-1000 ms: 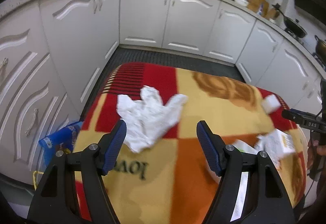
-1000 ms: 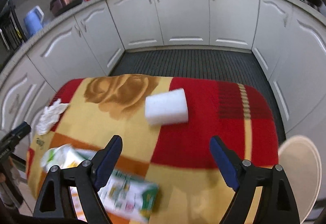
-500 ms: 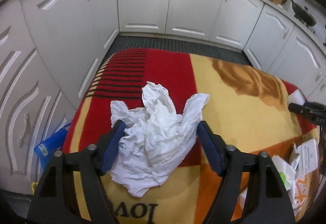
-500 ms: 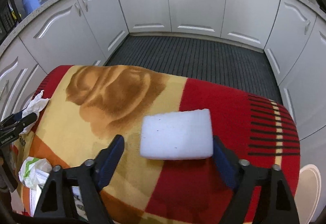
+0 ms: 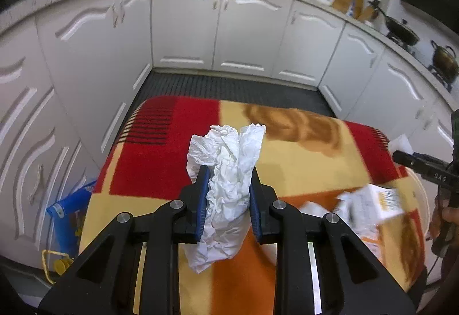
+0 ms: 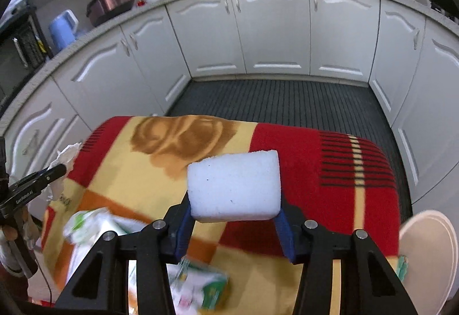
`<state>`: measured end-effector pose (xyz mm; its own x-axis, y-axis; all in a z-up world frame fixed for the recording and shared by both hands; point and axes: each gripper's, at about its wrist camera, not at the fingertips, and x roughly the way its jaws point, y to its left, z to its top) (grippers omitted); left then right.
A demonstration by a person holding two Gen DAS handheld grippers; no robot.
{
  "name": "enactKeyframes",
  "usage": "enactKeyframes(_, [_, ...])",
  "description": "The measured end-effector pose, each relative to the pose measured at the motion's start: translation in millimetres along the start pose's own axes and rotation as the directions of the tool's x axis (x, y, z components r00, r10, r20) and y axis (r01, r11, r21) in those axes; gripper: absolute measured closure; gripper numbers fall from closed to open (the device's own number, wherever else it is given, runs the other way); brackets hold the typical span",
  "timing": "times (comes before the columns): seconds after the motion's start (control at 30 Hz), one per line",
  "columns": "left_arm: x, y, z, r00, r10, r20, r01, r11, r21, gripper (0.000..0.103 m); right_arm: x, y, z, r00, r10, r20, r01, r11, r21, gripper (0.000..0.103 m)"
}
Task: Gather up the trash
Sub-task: 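Carry the tissue and sponge over the beige bin and release both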
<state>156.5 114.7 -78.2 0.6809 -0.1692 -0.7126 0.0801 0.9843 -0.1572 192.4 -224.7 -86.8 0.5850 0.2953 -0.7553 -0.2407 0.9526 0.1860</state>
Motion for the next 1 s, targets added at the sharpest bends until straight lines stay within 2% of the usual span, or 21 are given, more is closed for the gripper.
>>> enactKeyframes(0.43, [-43.0,-100.6,-19.9,0.995,-0.101,0.021,0.097,0.985,0.145,0.08,-80.9,-0.4,-52.4,0.996,-0.019,0.082,0.021,1.0,-0.015,0.055])
enactKeyframes(1.0, [-52.7,-212.9,-39.9,0.977,-0.213,0.005,0.202,0.934,0.294,0.08,-136.8,-53.7,-99.1,0.989,-0.102,0.108,0.095,0.993,0.069,0.055])
